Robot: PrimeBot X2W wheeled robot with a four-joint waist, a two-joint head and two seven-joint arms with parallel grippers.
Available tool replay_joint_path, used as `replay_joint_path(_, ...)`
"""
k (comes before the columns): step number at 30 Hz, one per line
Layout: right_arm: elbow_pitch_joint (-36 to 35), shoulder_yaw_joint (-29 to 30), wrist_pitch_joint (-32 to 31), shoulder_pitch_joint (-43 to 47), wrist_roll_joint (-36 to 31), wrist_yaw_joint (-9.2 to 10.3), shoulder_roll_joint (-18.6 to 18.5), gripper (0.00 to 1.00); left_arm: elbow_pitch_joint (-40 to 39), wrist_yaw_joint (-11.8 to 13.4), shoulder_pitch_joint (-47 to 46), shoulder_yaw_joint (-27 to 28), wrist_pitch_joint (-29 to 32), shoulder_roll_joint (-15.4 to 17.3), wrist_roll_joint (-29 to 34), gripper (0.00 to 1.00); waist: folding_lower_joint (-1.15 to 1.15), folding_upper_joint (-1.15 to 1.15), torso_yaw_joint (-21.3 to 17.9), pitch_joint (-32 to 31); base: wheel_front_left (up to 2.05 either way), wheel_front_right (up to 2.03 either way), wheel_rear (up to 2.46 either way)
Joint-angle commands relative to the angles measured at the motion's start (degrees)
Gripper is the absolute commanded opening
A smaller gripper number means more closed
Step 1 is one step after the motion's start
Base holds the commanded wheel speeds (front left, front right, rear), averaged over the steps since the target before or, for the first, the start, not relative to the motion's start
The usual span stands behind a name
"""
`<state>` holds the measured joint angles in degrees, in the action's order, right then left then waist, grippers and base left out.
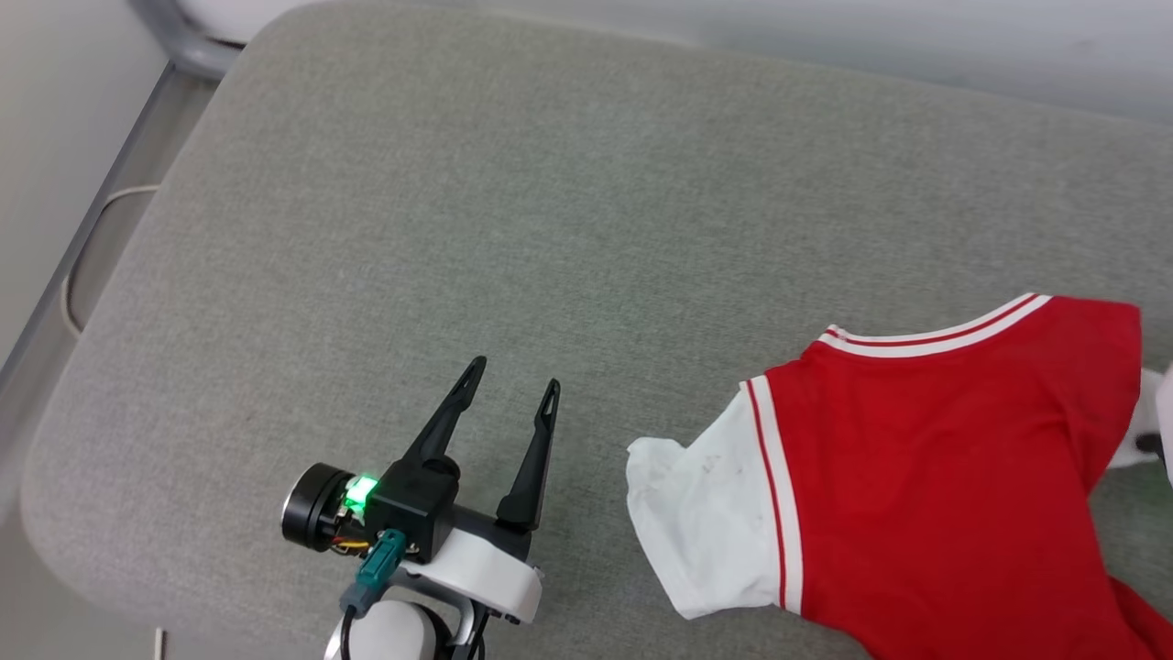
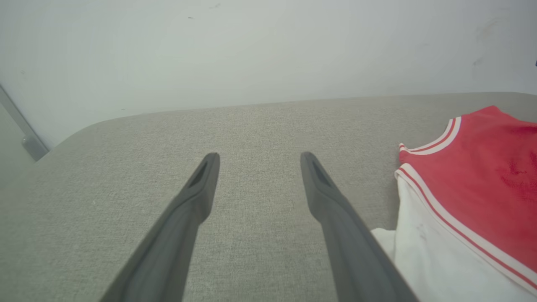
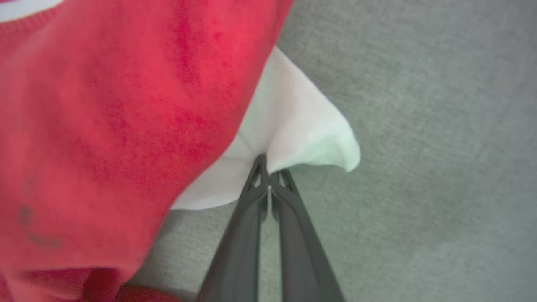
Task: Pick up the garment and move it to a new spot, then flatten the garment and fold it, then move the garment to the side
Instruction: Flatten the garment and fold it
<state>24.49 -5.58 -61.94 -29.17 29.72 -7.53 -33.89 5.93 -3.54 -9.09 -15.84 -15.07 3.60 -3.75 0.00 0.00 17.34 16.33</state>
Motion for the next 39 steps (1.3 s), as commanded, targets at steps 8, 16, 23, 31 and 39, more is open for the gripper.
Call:
replay_joint_path(8, -1.29, 2.32, 0.79, 7.37, 2.35, 0.08, -3.19, 0.00, 0.08, 0.04, 2.20, 1.63, -0.15, 0.76, 0.09, 1.00, 0.00, 0.00, -5.73, -4.80, 0.00, 0.00, 0.00)
replay_joint_path(16, -1.51, 8.75, 3.86, 13.00, -0.35, 0.07, -6.31, 0.00, 0.38, -0.40, 2.32, 2.06, -0.15, 0.78, 0.45, 1.00, 0.00, 0.00, -8.19, -5.06, 0.00, 0.00, 0.00)
replay_joint_path(23, 1.43, 11.09, 9.13, 14.02, -5.17, 0.08, -4.69, 0.00, 1.03, -0.94, 1.70, 2.34, -0.15, 0.98, 0.57, 1.00, 0.00, 0.00, -9.33, -4.83, 0.00, 0.00, 0.00)
replay_joint_path(31, 0.23, 9.11, 24.41, 10.97, -5.51, 0.08, -0.96, 1.00, 0.91, -0.93, 3.08, 3.60, -0.15, 1.84, 0.04, 1.00, 0.00, 0.00, -12.94, -8.08, 0.00, 0.00, 0.00)
replay_joint_path(39, -7.62, 6.86, 45.79, 14.48, -3.09, 0.08, 1.68, 1.00, -0.15, -1.07, 5.43, 5.21, -0.15, 2.18, -1.11, 1.00, 0.00, 0.00, -16.59, -11.40, 0.00, 0.00, 0.00)
